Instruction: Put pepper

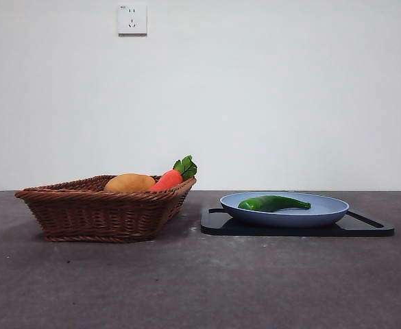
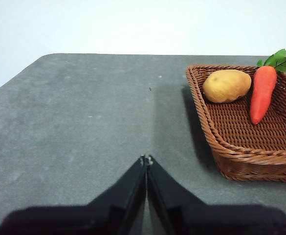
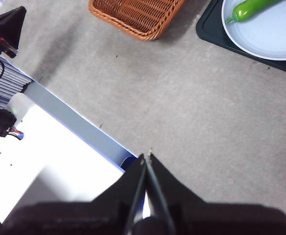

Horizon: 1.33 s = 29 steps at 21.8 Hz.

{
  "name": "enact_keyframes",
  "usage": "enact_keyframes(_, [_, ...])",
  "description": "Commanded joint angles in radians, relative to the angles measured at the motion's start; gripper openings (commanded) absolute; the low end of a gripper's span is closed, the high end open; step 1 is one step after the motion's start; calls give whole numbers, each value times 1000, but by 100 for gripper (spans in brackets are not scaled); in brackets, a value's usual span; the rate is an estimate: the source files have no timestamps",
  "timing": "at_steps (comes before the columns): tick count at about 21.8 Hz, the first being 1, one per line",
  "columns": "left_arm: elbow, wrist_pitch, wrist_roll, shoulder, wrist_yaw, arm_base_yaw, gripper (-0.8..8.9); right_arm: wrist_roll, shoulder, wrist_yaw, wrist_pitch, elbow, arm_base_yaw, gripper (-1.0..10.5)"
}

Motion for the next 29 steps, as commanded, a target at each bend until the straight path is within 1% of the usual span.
enact_keyframes(1, [-11,11,-7,-3,1,3,8,-8,7,-2,6,19,6,11])
enact_keyframes(5, [-11,11,-7,-3,1,3,8,-18,6,-1,6,19,5,11])
enact_keyframes(6, [-11,11,-7,-3,1,3,8,-88,-6,8,20,19,-14,11])
enact_keyframes(7, [-11,11,-7,-3,1,3,8,-121,-27,11,37,18,-41,11])
enact_keyframes(8, [-11,12,-7,-3,1,3,8,-134,-49,11,73,13,-73,11])
enact_keyframes(9, [-11,10,-7,-3,1,3,8,-136,-88,10,147,-3,-119,11])
enact_keyframes(10, [-11,12,-7,-3,1,3,8,-122,-132,-6,233,-34,-164,11])
enact_keyframes(12, [-11,11,-7,-3,1,3,8,-89,-230,-5,394,-132,-247,11])
enact_keyframes(13, [-11,11,-7,-3,1,3,8,-89,-284,-3,475,-200,-283,11])
enact_keyframes(16, [-11,11,-7,-3,1,3,8,-97,-437,5,734,-446,-334,11])
enact_keyframes(18, [-11,11,-7,-3,1,3,8,-91,-536,55,900,-619,-343,11])
enact_keyframes(22, [-11,11,-7,-3,1,3,8,-42,-662,129,1080,-836,-346,11])
enact_keyframes(25, [-11,11,-7,-3,1,3,8,-10,-746,184,1157,-968,-346,11])
enact_keyframes(27, [-11,11,-7,-3,1,3,8,-5,-793,195,1185,-1040,-346,11])
enact_keyframes(29, [-11,11,-7,-3,1,3,8,14,-832,204,1206,-1104,-346,11])
